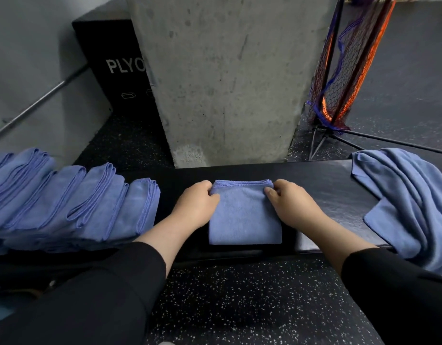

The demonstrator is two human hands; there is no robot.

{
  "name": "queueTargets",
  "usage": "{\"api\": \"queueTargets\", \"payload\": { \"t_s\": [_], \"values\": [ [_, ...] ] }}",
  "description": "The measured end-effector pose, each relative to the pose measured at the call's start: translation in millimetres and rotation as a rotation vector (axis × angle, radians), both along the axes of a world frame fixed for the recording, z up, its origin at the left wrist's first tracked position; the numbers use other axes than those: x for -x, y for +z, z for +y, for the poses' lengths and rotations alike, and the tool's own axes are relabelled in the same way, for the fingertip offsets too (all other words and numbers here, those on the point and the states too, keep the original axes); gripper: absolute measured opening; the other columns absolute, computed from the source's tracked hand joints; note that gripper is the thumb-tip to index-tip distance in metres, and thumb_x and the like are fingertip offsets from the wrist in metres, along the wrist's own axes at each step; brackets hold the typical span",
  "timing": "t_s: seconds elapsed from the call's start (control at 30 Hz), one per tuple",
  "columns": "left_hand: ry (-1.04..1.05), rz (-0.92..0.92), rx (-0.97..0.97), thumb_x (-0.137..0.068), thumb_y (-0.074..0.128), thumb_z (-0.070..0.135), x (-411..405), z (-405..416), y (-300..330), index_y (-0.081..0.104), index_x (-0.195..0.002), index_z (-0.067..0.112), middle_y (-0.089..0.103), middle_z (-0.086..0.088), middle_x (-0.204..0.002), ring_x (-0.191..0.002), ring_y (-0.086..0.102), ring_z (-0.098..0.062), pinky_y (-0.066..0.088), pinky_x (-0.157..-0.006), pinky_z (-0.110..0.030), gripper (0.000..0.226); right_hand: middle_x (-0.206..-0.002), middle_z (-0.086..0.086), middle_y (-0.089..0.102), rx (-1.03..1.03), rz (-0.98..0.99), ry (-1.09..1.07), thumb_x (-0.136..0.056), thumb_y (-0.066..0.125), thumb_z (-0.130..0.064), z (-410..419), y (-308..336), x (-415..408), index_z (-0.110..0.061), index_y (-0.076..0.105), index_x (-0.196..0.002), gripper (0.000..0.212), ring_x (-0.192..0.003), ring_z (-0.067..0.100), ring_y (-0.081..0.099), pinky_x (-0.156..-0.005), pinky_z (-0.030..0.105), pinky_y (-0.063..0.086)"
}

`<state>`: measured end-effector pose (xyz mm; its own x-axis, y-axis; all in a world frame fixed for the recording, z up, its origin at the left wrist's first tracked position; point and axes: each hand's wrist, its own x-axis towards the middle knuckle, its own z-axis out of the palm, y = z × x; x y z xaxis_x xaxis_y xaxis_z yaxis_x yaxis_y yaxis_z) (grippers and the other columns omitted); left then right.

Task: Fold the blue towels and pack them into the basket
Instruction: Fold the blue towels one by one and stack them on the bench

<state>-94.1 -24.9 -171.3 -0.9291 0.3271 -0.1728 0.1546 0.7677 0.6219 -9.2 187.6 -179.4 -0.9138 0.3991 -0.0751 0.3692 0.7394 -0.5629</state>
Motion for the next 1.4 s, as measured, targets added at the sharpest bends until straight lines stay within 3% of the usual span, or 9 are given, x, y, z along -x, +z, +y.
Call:
{"api": "queueTargets", "payload": {
  "t_s": [0.2, 0.4, 0.47, 0.57, 0.73, 0.9, 1.03, 1.23, 1.4],
  "values": [
    [-0.002, 0.275, 0.164, -0.098, 0.058, 0.037, -0.1, 0.5, -10.2, 0.055, -0.118, 0.026, 0.059, 0.004, -0.105, -0.094, 0.059, -0.022, 0.053, -0.078, -0.042, 0.023, -0.089, 0.0, 0.06, -0.133, -0.08, -0.113, -0.096, 0.052, -0.055, -0.8, -17.1, 4.2, -0.021, 0.052, -0.091, 0.034, -0.086, 0.029, 0.056, -0.068, 0.037, 0.043],
    [-0.477, 0.577, 0.184, -0.098, 0.045, 0.044, -17.0, -0.6, -22.1, 0.06, -0.135, 0.022, 0.055, 0.001, -0.14, -0.129, 0.051, -0.022, 0.037, -0.108, -0.041, 0.046, -0.109, -0.003, 0.06, -0.368, 0.481, 0.182, -0.095, 0.052, -0.045, -6.5, -8.3, -6.2, -0.021, 0.061, -0.101, 0.025, -0.099, 0.024, 0.056, -0.08, 0.042, 0.046],
    [-0.535, 0.466, 0.332, -0.104, 0.038, 0.047, -22.3, 0.0, -28.2, 0.041, -0.152, 0.025, 0.031, 0.003, -0.162, -0.151, 0.025, -0.016, 0.017, -0.122, -0.041, 0.053, -0.134, -0.006, 0.058, -0.366, 0.398, 0.366, -0.096, 0.041, -0.051, -11.3, -14.4, -13.7, -0.025, 0.062, -0.12, 0.041, -0.123, 0.015, 0.054, -0.099, 0.044, 0.043],
    [-0.538, 0.328, 0.431, -0.106, 0.025, 0.051, -24.1, -1.6, -31.7, 0.015, -0.161, 0.027, 0.001, 0.007, -0.17, -0.155, -0.005, -0.008, 0.001, -0.126, -0.045, 0.06, -0.165, -0.016, 0.017, -0.298, 0.006, 0.512, -0.091, 0.011, -0.065, -14.1, -30.5, -25.3, -0.03, 0.032, -0.154, 0.075, -0.152, 0.003, 0.012, -0.124, 0.047, 0.013],
    [-0.529, 0.216, 0.433, -0.106, 0.02, 0.054, -23.9, -4.4, -28.1, 0.003, -0.162, 0.029, -0.012, 0.014, -0.168, -0.153, -0.015, -0.004, -0.002, -0.125, -0.049, 0.064, -0.165, -0.022, -0.002, -0.275, -0.097, 0.507, -0.096, 0.013, -0.06, -2.2, -32.5, -25.4, -0.032, 0.013, -0.16, 0.07, -0.151, -0.003, -0.007, -0.126, 0.044, 0.001],
    [-0.464, 0.235, 0.41, -0.105, 0.029, 0.054, -30.2, -6.1, -21.1, 0.018, -0.16, 0.026, 0.002, 0.007, -0.17, -0.155, -0.005, -0.008, 0.002, -0.126, -0.049, 0.063, -0.134, -0.017, 0.052, -0.246, 0.205, 0.526, -0.096, 0.041, -0.065, 9.6, -29.8, -36.9, -0.033, 0.058, -0.123, 0.045, -0.122, 0.011, 0.053, -0.1, 0.044, 0.045],
    [-0.508, 0.353, 0.346, -0.102, 0.036, 0.059, -39.1, -14.9, -14.5, 0.047, -0.146, 0.026, 0.027, 0.004, -0.164, -0.152, 0.018, -0.009, 0.007, -0.125, -0.041, 0.056, -0.145, -0.017, 0.039, -0.287, 0.104, 0.639, -0.081, 0.052, -0.079, 13.7, -32.9, -53.4, -0.034, 0.052, -0.134, 0.07, -0.138, 0.004, 0.038, -0.109, 0.037, 0.033],
    [-0.607, 0.371, 0.37, -0.09, 0.044, 0.074, -49.9, -28.5, -7.8, 0.037, -0.152, 0.03, 0.028, 0.008, -0.162, -0.15, 0.02, -0.009, 0.013, -0.124, -0.04, 0.077, -0.124, -0.023, 0.057, -0.268, 0.193, 0.498, -0.092, 0.054, -0.038, 0.3, -21.7, -54.3, -0.032, 0.058, -0.117, 0.027, -0.118, 0.002, 0.053, -0.094, 0.036, 0.041],
    [-0.493, 0.323, 0.202, -0.097, 0.056, 0.05, -52.8, -38.0, 6.7, 0.052, -0.086, 0.029, 0.058, 0.014, -0.084, -0.088, 0.058, -0.012, 0.039, -0.079, -0.029, 0.023, -0.082, -0.016, 0.061, -0.182, 0.104, 0.456, -0.093, 0.053, -0.043, -2.4, 1.1, -60.0, -0.034, 0.052, -0.092, 0.009, -0.077, 0.005, 0.055, -0.073, 0.028, 0.041]
  ]
}}
